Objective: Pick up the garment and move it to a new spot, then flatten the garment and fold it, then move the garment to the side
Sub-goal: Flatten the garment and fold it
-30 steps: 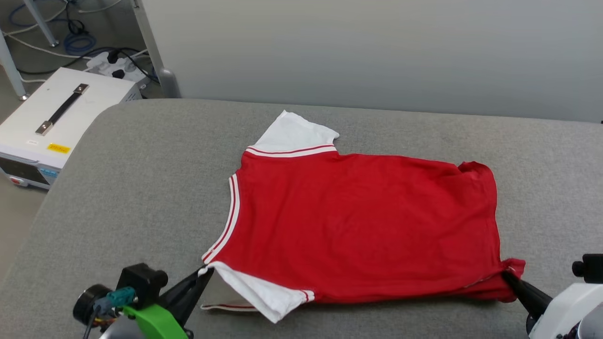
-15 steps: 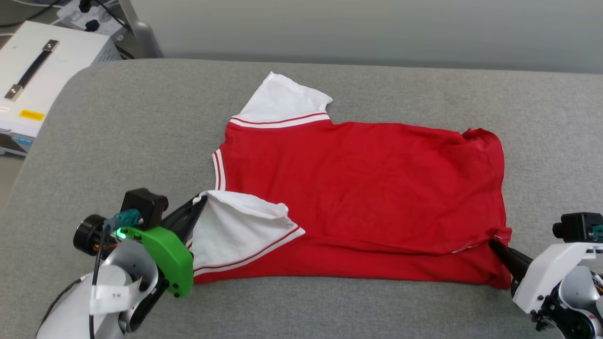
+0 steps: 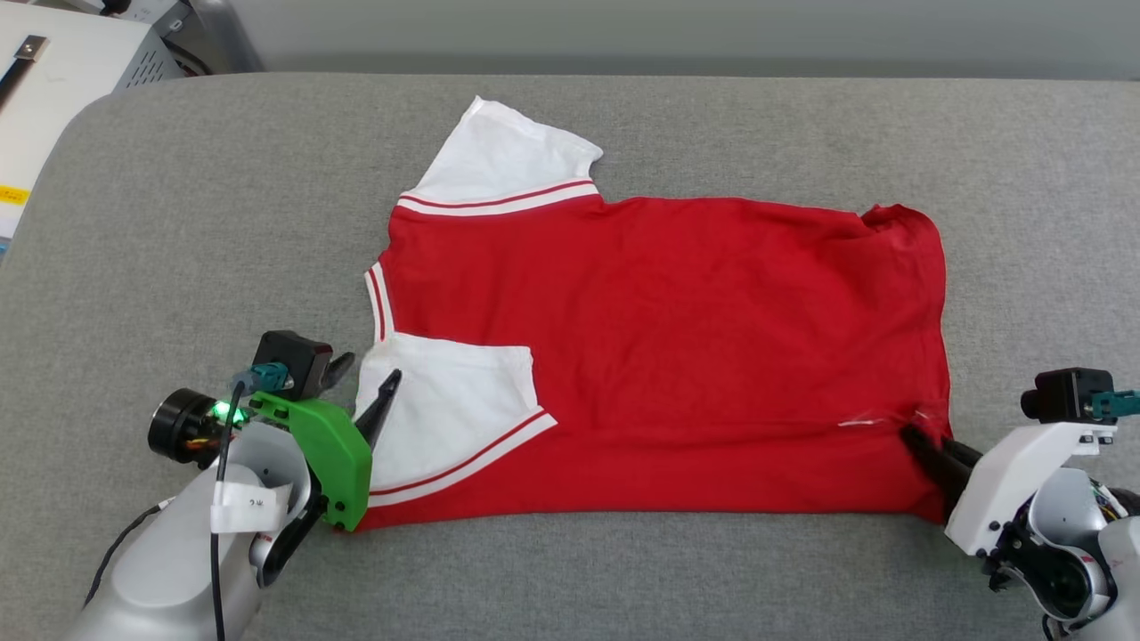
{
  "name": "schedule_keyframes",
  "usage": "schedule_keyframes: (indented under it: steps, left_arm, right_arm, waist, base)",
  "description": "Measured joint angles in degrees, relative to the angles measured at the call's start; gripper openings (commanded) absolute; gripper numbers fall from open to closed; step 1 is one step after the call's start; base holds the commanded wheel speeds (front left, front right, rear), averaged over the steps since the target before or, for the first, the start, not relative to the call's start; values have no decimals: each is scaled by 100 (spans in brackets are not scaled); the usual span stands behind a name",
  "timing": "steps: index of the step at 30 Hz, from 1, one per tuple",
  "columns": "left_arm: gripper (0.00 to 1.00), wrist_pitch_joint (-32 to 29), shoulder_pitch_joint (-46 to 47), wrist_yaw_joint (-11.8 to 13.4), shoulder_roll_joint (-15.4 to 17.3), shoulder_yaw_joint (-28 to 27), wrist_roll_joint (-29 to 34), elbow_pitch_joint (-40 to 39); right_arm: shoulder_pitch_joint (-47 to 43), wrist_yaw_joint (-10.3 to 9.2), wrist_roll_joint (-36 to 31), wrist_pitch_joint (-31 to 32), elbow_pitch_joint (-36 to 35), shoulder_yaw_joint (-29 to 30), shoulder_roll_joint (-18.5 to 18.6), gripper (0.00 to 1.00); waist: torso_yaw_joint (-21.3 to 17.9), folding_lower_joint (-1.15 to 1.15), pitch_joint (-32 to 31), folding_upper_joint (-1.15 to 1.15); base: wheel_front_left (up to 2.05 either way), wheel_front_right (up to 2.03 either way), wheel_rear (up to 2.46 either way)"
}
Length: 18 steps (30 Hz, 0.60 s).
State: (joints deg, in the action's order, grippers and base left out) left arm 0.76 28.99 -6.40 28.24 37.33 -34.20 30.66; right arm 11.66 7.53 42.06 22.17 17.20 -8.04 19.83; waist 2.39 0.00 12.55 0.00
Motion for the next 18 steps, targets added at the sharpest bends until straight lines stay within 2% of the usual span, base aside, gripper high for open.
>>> schedule_keyframes:
  steps: [8, 13, 18]
  left_arm:
    - [100, 590, 53, 30, -309, -160, -122, 568]
    - [100, 943, -106, 221, -367, -382, -357, 512]
    - [100, 999, -693, 472, -420, -414, -426, 177]
  right_arm:
    - [72, 0, -224, -137, -55, 43, -134, 100]
    - [-86, 0, -643, -299, -368, 27, 8, 100]
    - [-470, 0, -1110, -257, -747, 146, 54, 100]
  waist:
    - [20, 0, -188, 0]
    - [63, 0, -421, 0]
    - [118, 0, -662, 0]
  base:
    - [0, 0, 0]
    - [0, 0, 0]
    - [0, 0, 0]
